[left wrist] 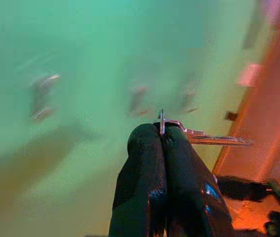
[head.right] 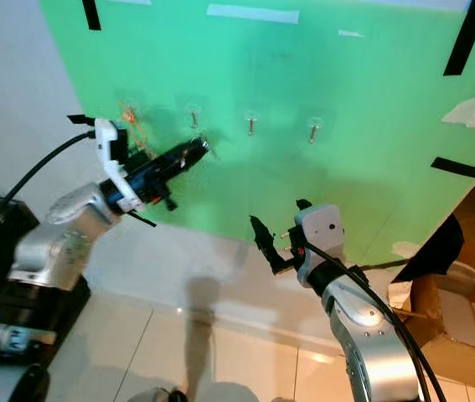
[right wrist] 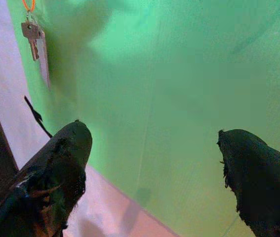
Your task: Hang keys on a hook
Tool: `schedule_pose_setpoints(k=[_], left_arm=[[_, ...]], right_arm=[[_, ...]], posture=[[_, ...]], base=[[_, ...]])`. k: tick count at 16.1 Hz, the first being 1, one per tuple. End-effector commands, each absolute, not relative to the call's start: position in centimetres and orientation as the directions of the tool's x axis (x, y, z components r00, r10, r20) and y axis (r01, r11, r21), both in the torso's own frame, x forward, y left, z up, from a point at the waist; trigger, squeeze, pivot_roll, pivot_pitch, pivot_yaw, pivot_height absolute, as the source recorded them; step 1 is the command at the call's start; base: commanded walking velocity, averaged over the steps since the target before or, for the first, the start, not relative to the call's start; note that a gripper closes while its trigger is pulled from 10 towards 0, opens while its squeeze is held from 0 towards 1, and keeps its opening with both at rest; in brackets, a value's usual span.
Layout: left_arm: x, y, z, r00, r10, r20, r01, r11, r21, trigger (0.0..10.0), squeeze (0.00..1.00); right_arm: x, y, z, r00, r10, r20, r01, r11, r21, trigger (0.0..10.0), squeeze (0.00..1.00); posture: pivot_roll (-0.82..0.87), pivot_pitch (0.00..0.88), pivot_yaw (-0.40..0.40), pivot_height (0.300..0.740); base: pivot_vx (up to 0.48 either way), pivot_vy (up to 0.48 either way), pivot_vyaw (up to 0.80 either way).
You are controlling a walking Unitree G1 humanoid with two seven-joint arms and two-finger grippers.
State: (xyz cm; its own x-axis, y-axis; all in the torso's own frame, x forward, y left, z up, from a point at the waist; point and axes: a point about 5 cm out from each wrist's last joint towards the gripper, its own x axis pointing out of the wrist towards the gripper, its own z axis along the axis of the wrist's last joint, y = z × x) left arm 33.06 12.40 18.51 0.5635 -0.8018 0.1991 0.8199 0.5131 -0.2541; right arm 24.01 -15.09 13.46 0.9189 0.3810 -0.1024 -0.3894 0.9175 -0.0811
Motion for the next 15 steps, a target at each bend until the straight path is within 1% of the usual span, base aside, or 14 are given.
schedule_pose_setpoints(k=[1,2,4,6,8,9,12,15], left_arm=[[34.2,13.9,19.3,0.626,-0.755,0.198,0.762,0.537,-0.363,10.0,0.0],[34.5,14.2,19.9,0.635,-0.74,0.222,0.749,0.518,-0.413,10.0,0.0],[34.6,14.5,20.3,0.632,-0.74,0.23,0.746,0.501,-0.439,10.0,0.0],[34.6,14.4,20.3,0.613,-0.763,0.204,0.745,0.473,-0.47,10.0,0.0],[34.8,14.4,19.9,0.625,-0.764,0.16,0.715,0.478,-0.51,10.0,0.0],[35.3,14.5,19.6,0.653,-0.747,0.127,0.666,0.486,-0.566,10.0,0.0],[35.6,14.5,19.4,0.666,-0.739,0.102,0.625,0.479,-0.616,10.0,0.0],[35.7,14.0,19.1,0.659,-0.748,0.075,0.626,0.491,-0.606,10.0,0.0]], right_arm=[[24.1,-14.9,13.5,0.915,0.394,-0.09,-0.401,0.913,-0.081,10.0,0.0],[24.2,-14.9,13.6,0.915,0.393,-0.089,-0.4,0.913,-0.081,10.0,0.0],[24.2,-14.8,13.6,0.915,0.393,-0.087,-0.4,0.913,-0.08,10.0,0.0],[24.1,-14.6,13.6,0.917,0.391,-0.083,-0.397,0.915,-0.075,10.0,0.0],[24.1,-14.5,13.5,0.917,0.391,-0.083,-0.397,0.915,-0.073,10.0,0.0],[24.1,-14.4,13.5,0.916,0.392,-0.083,-0.398,0.915,-0.072,10.0,0.0],[24.2,-14.2,13.5,0.916,0.394,-0.082,-0.399,0.914,-0.071,10.0,0.0],[24.1,-14.1,13.5,0.913,0.398,-0.083,-0.404,0.912,-0.071,10.0,0.0]], posture=[[-0.22,0.0,0.049,0.74],[-0.22,0.0,0.051,0.74],[-0.22,0.0,0.053,0.74],[-0.22,0.0,0.058,0.74],[-0.21,0.0,0.058,0.74],[-0.21,0.0,0.057,0.74],[-0.21,0.0,0.056,0.74],[-0.21,0.0,0.052,0.74]], base=[[0.0,0.0,0.0],[0.0,0.0,0.0],[0.0,0.0,0.0],[0.0,0.0,0.0],[0.0,0.0,0.0],[0.0,0.0,0.0],[0.0,0.0,0.0],[0.0,0.0,0.0]])
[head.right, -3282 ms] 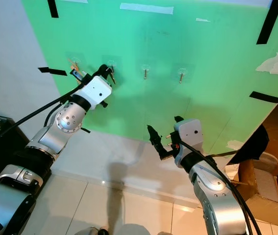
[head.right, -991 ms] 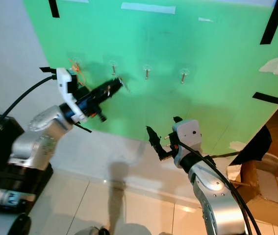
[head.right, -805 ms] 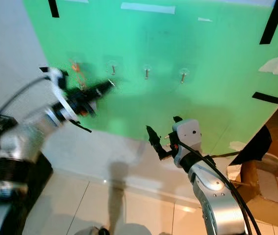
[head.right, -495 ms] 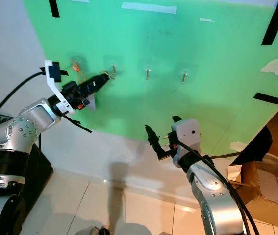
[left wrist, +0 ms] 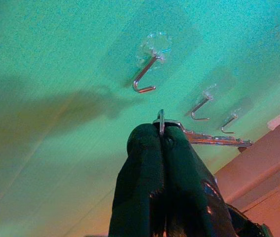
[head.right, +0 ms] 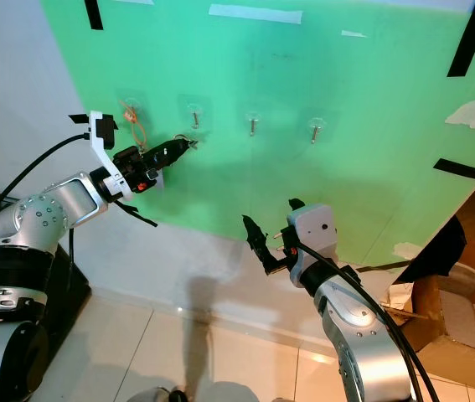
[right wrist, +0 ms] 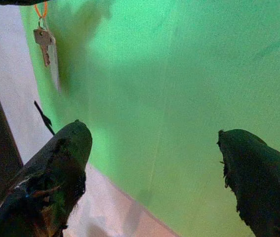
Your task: Hang keys on a hook
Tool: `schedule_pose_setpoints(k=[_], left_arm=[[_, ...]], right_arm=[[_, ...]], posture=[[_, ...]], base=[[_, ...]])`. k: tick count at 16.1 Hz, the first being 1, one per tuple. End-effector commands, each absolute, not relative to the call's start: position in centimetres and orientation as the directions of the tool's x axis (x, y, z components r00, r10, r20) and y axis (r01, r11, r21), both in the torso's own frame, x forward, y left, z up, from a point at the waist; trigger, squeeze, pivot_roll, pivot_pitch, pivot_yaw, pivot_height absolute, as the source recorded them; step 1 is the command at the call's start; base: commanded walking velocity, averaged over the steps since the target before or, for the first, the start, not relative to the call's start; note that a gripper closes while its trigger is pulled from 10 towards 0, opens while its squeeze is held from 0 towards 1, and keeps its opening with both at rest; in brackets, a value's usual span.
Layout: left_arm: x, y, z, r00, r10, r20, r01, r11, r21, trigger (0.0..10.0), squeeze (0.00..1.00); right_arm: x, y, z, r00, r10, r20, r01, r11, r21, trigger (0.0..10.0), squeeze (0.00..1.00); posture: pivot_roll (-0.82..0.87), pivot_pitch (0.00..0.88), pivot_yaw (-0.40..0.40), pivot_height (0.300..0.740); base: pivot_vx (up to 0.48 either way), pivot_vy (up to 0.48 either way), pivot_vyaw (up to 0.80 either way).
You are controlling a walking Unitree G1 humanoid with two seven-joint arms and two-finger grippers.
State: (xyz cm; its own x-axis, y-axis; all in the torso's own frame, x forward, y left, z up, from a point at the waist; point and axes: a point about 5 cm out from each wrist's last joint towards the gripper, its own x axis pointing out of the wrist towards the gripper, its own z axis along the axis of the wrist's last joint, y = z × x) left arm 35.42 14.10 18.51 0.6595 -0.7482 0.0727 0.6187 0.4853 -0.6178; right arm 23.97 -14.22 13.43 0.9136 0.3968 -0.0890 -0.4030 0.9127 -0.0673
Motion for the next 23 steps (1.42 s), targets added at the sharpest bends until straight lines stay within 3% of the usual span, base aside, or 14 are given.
schedule_pose_setpoints(k=[1,7,15,22,23], left_arm=[[35.8,13.7,19.2,0.656,-0.752,0.069,0.631,0.496,-0.597,10.0,0.0],[36.4,12.8,20.0,0.641,-0.761,0.097,0.666,0.489,-0.563,10.0,0.0],[37.5,13.8,19.4,0.732,-0.677,0.076,0.587,0.57,-0.575,10.0,0.0],[37.5,13.0,18.2,0.718,-0.696,0.016,0.572,0.575,-0.585,10.0,0.0],[37.1,12.7,18.8,0.679,-0.731,0.069,0.64,0.542,-0.545,10.0,0.0]], right_arm=[[24.1,-14.2,13.5,0.913,0.399,-0.084,-0.405,0.912,-0.071,10.0,0.0],[24.2,-14.2,13.5,0.911,0.404,-0.084,-0.41,0.909,-0.074,10.0,0.0],[24.2,-14.2,13.5,0.909,0.407,-0.087,-0.414,0.907,-0.079,10.0,0.0],[24.2,-14.3,13.5,0.91,0.406,-0.09,-0.413,0.907,-0.082,10.0,0.0],[24.1,-14.3,13.4,0.91,0.403,-0.091,-0.411,0.908,-0.082,10.0,0.0]], posture=[[-0.21,0.0,0.049,0.74],[-0.21,0.0,0.05,0.74],[-0.21,0.0,0.048,0.74],[-0.22,0.0,0.053,0.74],[-0.22,0.0,0.054,0.74]], base=[[0.0,0.0,0.0],[0.0,0.0,0.0],[0.0,0.0,0.0],[0.0,0.0,0.0],[0.0,0.0,0.0]])
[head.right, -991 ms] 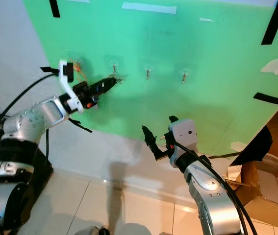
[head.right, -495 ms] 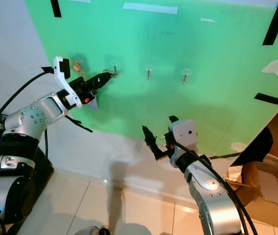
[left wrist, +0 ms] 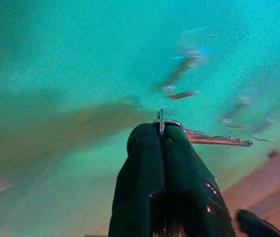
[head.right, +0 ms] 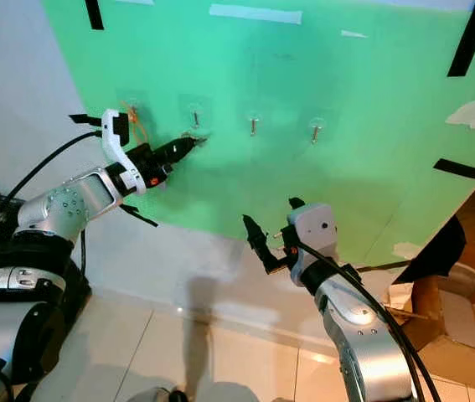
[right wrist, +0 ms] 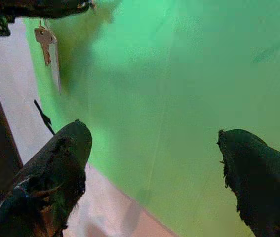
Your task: Hang keys on a hook
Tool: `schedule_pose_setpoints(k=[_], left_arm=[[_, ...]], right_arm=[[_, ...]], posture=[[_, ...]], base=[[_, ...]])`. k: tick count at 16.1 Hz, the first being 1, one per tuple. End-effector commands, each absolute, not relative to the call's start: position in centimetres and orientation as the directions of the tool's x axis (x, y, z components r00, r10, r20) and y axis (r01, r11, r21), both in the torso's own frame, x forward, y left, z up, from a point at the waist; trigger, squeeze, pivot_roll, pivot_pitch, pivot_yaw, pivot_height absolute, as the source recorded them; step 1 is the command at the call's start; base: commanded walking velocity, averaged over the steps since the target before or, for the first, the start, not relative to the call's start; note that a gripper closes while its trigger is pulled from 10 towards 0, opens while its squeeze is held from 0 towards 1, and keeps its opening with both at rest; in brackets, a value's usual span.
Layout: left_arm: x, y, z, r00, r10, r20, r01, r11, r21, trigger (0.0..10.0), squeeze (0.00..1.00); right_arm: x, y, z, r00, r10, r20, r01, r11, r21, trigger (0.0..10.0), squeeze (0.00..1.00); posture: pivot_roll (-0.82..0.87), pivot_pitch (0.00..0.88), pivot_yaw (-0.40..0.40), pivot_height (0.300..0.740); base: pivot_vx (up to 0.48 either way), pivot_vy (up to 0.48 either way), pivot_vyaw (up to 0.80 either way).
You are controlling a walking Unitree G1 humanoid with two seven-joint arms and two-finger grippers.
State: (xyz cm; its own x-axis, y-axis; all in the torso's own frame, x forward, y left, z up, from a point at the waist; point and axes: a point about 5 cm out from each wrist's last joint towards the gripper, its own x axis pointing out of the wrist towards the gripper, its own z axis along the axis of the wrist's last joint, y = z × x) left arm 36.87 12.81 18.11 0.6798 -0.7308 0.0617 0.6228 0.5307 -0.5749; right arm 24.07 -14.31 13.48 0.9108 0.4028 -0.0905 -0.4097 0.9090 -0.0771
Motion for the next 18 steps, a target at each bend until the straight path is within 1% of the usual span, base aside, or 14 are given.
schedule_pose_setpoints(k=[1,2,3,6,7,8,10,14,15,16,17,18], left_arm=[[36.4,12.4,19.4,0.625,-0.77,0.127,0.705,0.487,-0.516,10.0,0.0],[35.3,12.3,20.6,0.536,-0.816,0.217,0.786,0.389,-0.481,10.0,0.0],[34.2,12.4,21.5,0.456,-0.845,0.279,0.843,0.309,-0.44,10.0,0.0],[31.5,13.7,23.8,0.254,-0.885,0.389,0.929,0.111,-0.353,10.0,0.0],[31.1,13.9,24.1,0.227,-0.887,0.403,0.937,0.087,-0.337,10.0,0.0],[30.0,14.4,24.8,0.169,-0.897,0.409,0.955,0.046,-0.293,10.0,0.0],[29.3,14.6,24.9,0.144,-0.911,0.386,0.961,0.036,-0.272,10.0,0.0],[28.9,14.6,24.8,0.143,-0.914,0.38,0.96,0.034,-0.278,10.0,0.0],[29.6,14.7,24.5,0.208,-0.901,0.382,0.944,0.083,-0.318,10.0,0.0],[30.6,14.7,23.9,0.291,-0.889,0.353,0.917,0.154,-0.367,10.0,0.0],[31.3,14.8,23.3,0.354,-0.883,0.31,0.889,0.214,-0.405,10.0,0.0],[32.5,14.8,22.1,0.455,-0.862,0.224,0.829,0.318,-0.46,10.0,0.0]], right_arm=[[24.1,-14.4,13.4,0.911,0.401,-0.093,-0.409,0.909,-0.082,10.0,0.0],[24.0,-14.4,13.3,0.912,0.398,-0.095,-0.406,0.91,-0.081,10.0,0.0],[23.9,-14.5,13.2,0.914,0.394,-0.098,-0.402,0.912,-0.081,10.0,0.0],[24.0,-14.6,13.0,0.916,0.389,-0.102,-0.397,0.914,-0.081,10.0,0.0],[24.1,-14.6,13.0,0.915,0.39,-0.102,-0.398,0.914,-0.081,10.0,0.0],[24.2,-14.4,13.1,0.913,0.396,-0.098,-0.404,0.911,-0.081,10.0,0.0],[24.3,-14.3,13.1,0.911,0.401,-0.093,-0.408,0.909,-0.08,10.0,0.0],[24.4,-14.3,13.1,0.91,0.405,-0.091,-0.412,0.907,-0.081,10.0,0.0],[24.4,-14.3,13.2,0.91,0.405,-0.09,-0.412,0.907,-0.081,10.0,0.0],[24.5,-14.3,13.2,0.91,0.405,-0.089,-0.412,0.907,-0.083,10.0,0.0],[24.5,-14.3,13.2,0.91,0.405,-0.089,-0.412,0.907,-0.083,10.0,0.0],[24.5,-14.3,13.2,0.91,0.406,-0.09,-0.413,0.907,-0.083,10.0,0.0]], posture=[[-0.22,0.0,0.054,0.74],[-0.22,0.0,0.054,0.74],[-0.22,0.0,0.054,0.74],[-0.21,0.0,0.049,0.74],[-0.2,0.0,0.047,0.74],[-0.2,0.0,0.045,0.74],[-0.2,0.0,0.042,0.74],[-0.19,0.0,0.038,0.74],[-0.2,0.0,0.038,0.74],[-0.2,0.0,0.037,0.74],[-0.2,0.0,0.037,0.74],[-0.2,0.0,0.037,0.74]], base=[[0.0,0.0,0.0],[0.0,0.0,0.0],[0.0,0.0,0.0],[0.0,0.0,0.0],[0.0,0.0,0.0],[0.0,0.0,0.0],[0.0,0.0,0.0],[0.0,0.0,0.0],[0.0,0.0,0.0],[0.0,0.0,0.0],[0.0,0.0,0.0],[0.0,0.0,0.0]])
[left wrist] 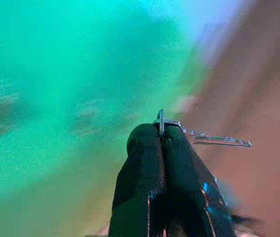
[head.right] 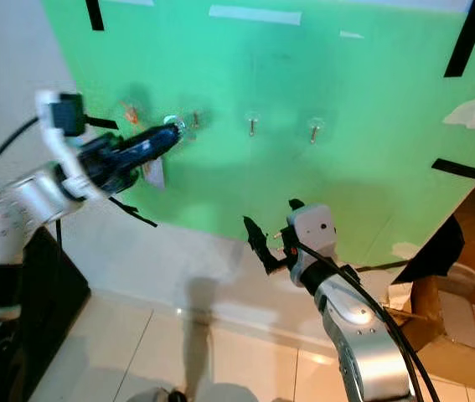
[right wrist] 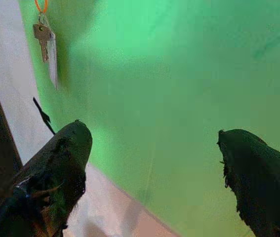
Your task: Hang keys on a hook
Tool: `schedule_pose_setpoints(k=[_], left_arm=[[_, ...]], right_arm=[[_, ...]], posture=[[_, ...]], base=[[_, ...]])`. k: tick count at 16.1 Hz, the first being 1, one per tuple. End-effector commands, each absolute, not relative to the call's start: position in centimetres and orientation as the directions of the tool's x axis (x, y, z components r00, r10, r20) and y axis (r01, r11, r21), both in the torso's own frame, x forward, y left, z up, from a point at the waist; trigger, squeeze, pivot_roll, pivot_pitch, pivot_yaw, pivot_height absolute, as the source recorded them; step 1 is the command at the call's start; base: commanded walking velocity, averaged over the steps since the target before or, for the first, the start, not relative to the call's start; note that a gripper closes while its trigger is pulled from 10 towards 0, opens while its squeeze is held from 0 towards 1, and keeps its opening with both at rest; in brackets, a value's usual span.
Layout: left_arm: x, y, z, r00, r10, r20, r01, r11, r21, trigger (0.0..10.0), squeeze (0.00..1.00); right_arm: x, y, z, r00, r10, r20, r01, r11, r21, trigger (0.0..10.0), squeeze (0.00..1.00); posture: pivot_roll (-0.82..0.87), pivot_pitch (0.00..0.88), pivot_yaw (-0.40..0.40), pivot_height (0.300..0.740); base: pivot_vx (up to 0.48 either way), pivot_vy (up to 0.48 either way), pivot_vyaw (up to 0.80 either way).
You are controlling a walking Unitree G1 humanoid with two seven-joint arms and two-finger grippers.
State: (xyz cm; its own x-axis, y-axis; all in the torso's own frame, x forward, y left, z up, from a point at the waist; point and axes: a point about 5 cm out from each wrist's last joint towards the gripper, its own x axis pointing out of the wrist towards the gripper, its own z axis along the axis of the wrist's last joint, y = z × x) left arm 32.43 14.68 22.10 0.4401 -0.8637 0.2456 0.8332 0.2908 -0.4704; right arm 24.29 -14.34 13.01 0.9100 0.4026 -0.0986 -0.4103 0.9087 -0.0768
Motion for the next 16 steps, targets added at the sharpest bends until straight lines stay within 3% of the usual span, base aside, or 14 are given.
schedule_pose_setpoints(k=[1,3,5,9,16], left_arm=[[33.4,14.8,21.1,0.535,-0.827,0.172,0.766,0.39,-0.51,10.0,0.0],[34.7,15.0,20.2,0.631,-0.758,0.163,0.672,0.429,-0.604,10.0,0.0],[35.6,14.3,19.7,0.663,-0.729,0.173,0.609,0.39,-0.691,10.0,0.0],[36.2,13.4,19.3,0.652,-0.739,0.17,0.585,0.348,-0.732,10.0,0.0],[37.1,13.3,18.6,0.68,-0.717,0.152,0.541,0.351,-0.764,10.0,0.0]], right_arm=[[24.5,-14.3,13.2,0.909,0.407,-0.09,-0.414,0.907,-0.083,10.0,0.0],[24.4,-14.3,13.2,0.909,0.408,-0.091,-0.415,0.906,-0.081,10.0,0.0],[24.4,-14.2,13.2,0.907,0.411,-0.093,-0.418,0.905,-0.083,10.0,0.0],[24.4,-14.1,13.5,0.903,0.42,-0.09,-0.427,0.899,-0.094,10.0,0.0],[24.4,-14.1,13.6,0.898,0.429,-0.093,-0.437,0.893,-0.106,10.0,0.0]], posture=[[-0.2,0.0,0.038,0.74],[-0.2,0.0,0.036,0.74],[-0.2,0.0,0.032,0.74],[-0.21,0.0,0.029,0.74],[-0.22,0.0,0.027,0.74]], base=[[0.0,0.0,0.0],[0.0,0.0,0.0],[0.0,0.0,0.0],[0.0,0.0,0.0],[0.0,0.0,0.0]])
